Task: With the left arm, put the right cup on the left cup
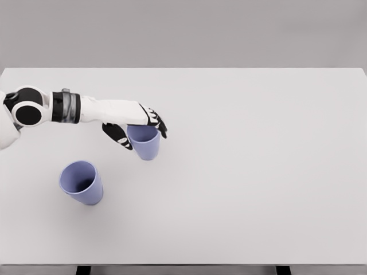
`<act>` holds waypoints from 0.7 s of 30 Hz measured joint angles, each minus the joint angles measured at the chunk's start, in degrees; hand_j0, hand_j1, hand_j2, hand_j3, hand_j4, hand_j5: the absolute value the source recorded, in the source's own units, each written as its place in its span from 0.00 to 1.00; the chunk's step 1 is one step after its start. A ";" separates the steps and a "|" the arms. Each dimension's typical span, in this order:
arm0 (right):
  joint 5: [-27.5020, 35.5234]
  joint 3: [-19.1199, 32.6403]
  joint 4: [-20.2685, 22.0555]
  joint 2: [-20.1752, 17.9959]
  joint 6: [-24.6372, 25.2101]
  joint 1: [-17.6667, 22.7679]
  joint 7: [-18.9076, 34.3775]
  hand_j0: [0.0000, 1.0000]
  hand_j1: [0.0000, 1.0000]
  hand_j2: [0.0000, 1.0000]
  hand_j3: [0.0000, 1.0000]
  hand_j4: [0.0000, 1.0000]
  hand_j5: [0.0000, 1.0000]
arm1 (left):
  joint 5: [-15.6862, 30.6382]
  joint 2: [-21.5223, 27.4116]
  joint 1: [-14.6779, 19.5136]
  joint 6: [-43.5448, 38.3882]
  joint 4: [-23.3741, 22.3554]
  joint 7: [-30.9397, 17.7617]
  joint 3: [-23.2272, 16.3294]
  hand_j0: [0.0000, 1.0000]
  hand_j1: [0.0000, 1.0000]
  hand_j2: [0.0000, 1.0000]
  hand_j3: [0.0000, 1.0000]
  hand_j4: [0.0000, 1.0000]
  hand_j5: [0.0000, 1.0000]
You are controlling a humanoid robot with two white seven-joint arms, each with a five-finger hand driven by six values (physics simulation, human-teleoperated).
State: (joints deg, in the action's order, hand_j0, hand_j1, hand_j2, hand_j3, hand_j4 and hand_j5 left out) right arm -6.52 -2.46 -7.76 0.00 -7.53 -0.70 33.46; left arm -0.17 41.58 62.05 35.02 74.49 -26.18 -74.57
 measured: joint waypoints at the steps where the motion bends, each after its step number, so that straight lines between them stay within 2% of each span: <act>1: 0.00 0.00 0.00 0.00 0.00 0.00 0.00 1.00 1.00 1.00 1.00 1.00 1.00 | -0.02 0.02 0.00 0.02 0.11 -0.04 -0.01 0.50 0.50 0.50 0.50 0.50 0.50; 4: 0.00 0.00 0.01 0.00 0.00 0.00 0.00 1.00 1.00 1.00 1.00 1.00 1.00 | -0.07 0.08 0.18 0.08 0.55 -0.13 -0.05 0.50 0.50 0.50 0.50 0.50 0.50; 8: 0.00 0.00 0.00 0.00 0.00 0.00 0.00 1.00 1.00 1.00 1.00 1.00 1.00 | 0.36 1.28 0.53 0.08 2.58 -0.19 0.26 0.41 0.41 0.41 0.41 0.41 0.41; 10: 0.00 0.00 0.00 0.00 0.00 0.00 0.00 1.00 1.00 1.00 1.00 1.00 1.00 | 0.88 2.58 0.96 0.07 4.00 -0.26 0.50 0.41 0.41 0.41 0.41 0.41 0.41; 15: 0.00 0.00 0.01 0.00 0.00 0.00 0.00 1.00 1.00 1.00 1.00 1.00 1.00 | 3.84 10.10 4.49 0.07 11.73 -0.48 0.77 0.41 0.41 0.41 0.41 0.41 0.41; 21: 0.00 0.00 0.01 0.00 0.00 0.00 0.00 1.00 1.00 1.00 1.00 1.00 1.00 | 7.42 19.27 6.77 0.11 20.43 -1.22 0.63 0.42 0.42 0.42 0.42 0.42 0.42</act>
State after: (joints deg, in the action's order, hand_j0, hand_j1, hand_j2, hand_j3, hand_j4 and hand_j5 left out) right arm -6.52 -2.46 -7.75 0.00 -7.53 -0.70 33.46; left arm 7.25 60.85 68.82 35.13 94.92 -27.41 -73.94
